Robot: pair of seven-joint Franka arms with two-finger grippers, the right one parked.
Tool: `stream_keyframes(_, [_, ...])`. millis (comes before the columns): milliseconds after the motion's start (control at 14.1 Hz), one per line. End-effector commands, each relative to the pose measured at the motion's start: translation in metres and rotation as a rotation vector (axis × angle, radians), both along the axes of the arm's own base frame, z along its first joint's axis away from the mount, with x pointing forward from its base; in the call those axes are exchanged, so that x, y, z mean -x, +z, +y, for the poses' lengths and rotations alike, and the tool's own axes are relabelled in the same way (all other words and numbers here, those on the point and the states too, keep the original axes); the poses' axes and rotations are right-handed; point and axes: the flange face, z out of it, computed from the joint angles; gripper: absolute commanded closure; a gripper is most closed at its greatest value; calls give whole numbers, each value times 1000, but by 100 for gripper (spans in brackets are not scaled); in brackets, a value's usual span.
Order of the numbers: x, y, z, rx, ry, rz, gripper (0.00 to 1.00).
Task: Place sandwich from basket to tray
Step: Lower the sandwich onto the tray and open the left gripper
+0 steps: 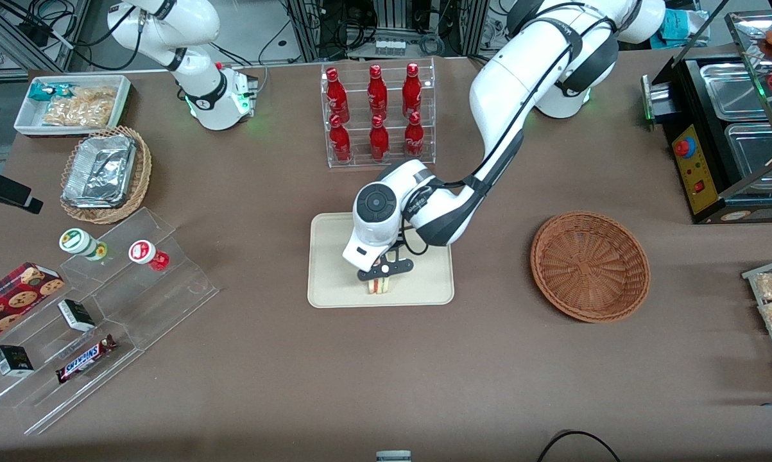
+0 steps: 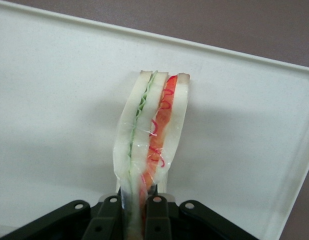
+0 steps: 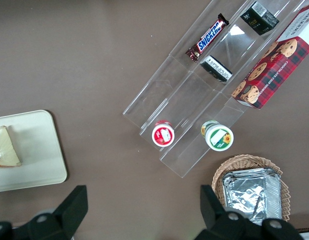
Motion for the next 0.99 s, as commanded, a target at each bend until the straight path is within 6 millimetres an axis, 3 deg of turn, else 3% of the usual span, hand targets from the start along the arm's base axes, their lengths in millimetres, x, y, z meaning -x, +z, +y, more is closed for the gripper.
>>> stream_keyframes(0, [1,13,-1,-25,-47,13,100])
stream_keyframes(283, [8,11,-1,-47,-76,37,99])
stream_keyframes(424, [8,9,-1,-46,-62,41,94])
stream_keyframes(495, [10,9,-3,-36,-49,54,79])
stream_keyframes(566, [12,9,-4,-24,-30,73,32])
stream_keyframes(636, [12,11,-4,-20,2,82,0])
stream_keyframes(778, [13,19,-5,-27,21,70,0])
stream_keyframes(919, [9,40,1,-35,20,57,0])
